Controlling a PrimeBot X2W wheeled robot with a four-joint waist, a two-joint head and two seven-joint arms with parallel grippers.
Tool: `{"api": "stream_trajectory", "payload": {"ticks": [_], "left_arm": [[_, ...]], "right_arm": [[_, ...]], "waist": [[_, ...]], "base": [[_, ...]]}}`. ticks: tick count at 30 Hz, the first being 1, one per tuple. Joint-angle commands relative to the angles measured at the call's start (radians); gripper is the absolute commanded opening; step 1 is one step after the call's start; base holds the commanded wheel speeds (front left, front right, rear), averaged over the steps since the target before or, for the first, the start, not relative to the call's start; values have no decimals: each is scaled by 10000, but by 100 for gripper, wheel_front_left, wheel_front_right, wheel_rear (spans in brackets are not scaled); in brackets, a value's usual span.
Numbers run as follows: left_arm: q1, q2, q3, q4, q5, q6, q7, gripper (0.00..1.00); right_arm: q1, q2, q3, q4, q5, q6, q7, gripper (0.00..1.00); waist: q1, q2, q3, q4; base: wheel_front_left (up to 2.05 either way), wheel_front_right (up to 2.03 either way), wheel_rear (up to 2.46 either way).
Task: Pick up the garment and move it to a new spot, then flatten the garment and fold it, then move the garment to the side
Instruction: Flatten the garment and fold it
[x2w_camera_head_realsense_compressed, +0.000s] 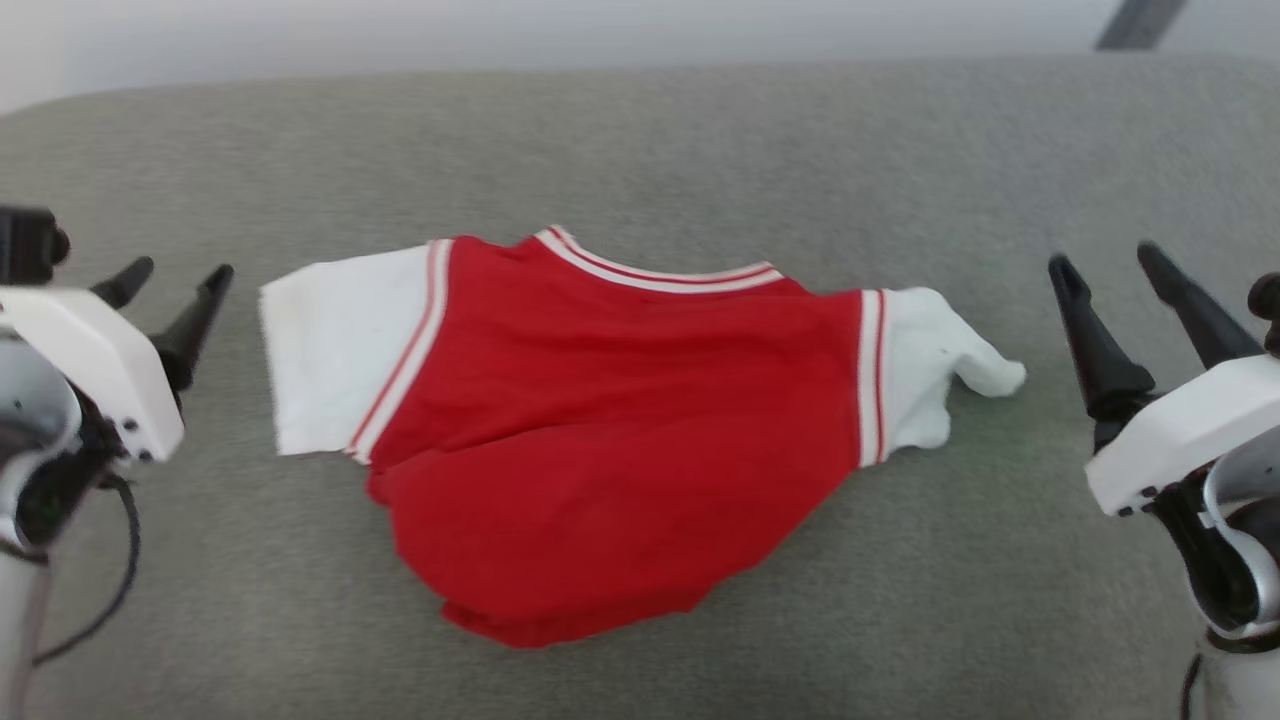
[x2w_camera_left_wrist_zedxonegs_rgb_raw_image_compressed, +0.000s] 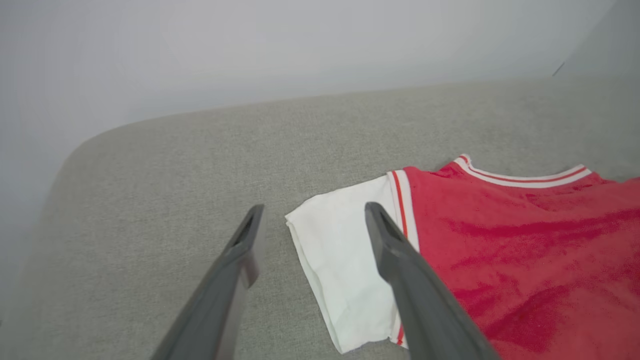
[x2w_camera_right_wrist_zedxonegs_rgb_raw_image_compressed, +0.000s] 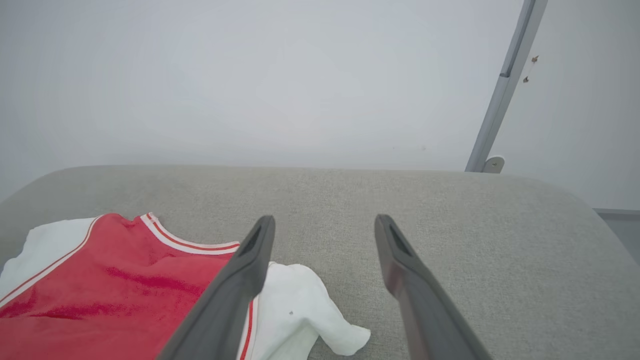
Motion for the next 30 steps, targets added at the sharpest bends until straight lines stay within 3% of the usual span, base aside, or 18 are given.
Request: {"api": "stream_trajectory", "payload": {"ticks": [1,6,10,21,26,28,29,30], "left_arm": [[-258,27,-67,159,-103,-50,116,100],[-1363,451,-696,1505,-407,-49,1285,100],[-2105,589,-1019,2652,-384,-25,2204,100],[-3132,508,-1804,5137,62,925,4577,100],[-3120,-59,-2059,5612,-140,1172,5501,100],[-3120,-297,-2140,5588,-291,1034,5738,100],[-3117,-466,-2080,5609,-472,1016,5850,0],[-3193,-698,-2085,5618,-497,1084,5936,0]], "right_arm": [[-60,89,37,-139,-81,-5,-213,100],[-235,713,79,-821,-527,-5,-1433,100],[-69,1051,131,-1130,-620,-5,-1728,100],[192,1036,682,-1717,-373,-4,-764,100],[239,897,755,-1839,-137,-4,-9,100],[167,812,720,-1716,-47,-5,412,100],[37,758,750,-1634,42,-5,622,100],[-262,719,723,-1365,192,-4,1030,100]], "waist": [[0,0,437,-485],[0,0,1007,-1120],[0,0,1414,-1454],[0,0,2128,-1986],[0,0,2249,-1964],[0,0,2301,-1913],[0,0,2329,-1883],[0,0,2407,-1807]], "base": [[0,0,0],[0,0,0],[0,0,0],[0,0,0],[0,0,0],[0,0,0],[0,0,0],[0,0,0]]}}
